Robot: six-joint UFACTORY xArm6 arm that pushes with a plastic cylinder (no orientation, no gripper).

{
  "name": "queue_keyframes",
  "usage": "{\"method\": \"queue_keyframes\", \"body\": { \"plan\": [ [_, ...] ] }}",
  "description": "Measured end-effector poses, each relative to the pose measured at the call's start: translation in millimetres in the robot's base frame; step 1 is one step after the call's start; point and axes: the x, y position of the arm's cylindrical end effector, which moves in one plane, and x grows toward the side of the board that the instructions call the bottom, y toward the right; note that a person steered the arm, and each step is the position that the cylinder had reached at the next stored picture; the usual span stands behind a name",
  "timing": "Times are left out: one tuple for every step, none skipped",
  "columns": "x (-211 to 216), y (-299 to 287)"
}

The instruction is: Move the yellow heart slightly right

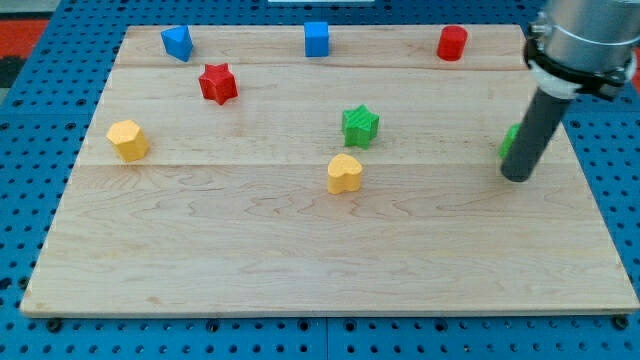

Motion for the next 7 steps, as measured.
{"method": "queue_keyframes", "body": {
  "plan": [
    [-27.0,1.3],
    [-47.1,-25.2],
    [-47.4,-77.4],
    [-55.7,-98.2],
    [-67.8,-98.2],
    [-83.5,-98.2],
    [-88.5,-96.4]
  ]
}}
